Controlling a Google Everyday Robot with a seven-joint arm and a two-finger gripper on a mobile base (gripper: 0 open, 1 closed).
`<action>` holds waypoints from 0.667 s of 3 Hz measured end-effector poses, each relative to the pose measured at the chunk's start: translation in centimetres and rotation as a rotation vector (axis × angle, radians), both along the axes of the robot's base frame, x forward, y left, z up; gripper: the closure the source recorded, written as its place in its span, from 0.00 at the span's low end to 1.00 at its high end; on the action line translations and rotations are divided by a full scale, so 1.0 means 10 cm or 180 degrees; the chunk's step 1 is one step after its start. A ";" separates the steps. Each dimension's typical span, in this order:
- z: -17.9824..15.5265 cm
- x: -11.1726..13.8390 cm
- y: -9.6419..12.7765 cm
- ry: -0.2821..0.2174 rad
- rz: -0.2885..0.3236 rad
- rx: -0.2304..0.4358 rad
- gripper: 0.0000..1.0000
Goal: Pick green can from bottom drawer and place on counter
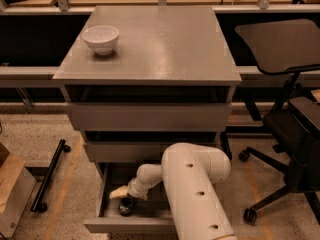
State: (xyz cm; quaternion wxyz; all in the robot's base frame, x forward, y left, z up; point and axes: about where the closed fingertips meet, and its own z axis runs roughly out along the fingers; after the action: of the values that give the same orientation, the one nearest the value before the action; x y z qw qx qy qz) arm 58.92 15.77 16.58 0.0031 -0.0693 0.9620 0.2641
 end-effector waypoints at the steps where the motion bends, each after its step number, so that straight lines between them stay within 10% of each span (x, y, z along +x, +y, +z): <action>1: -0.21 0.04 0.06 0.0006 -0.0074 0.0182 0.00; 2: -0.36 0.05 0.08 0.0046 -0.0141 0.0268 0.17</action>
Offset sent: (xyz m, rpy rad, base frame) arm 0.0132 0.0095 -0.0664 0.1344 0.0330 -0.0914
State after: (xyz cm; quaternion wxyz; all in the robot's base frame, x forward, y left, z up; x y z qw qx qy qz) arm 59.45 16.61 12.95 0.0049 -0.0459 0.9513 0.3047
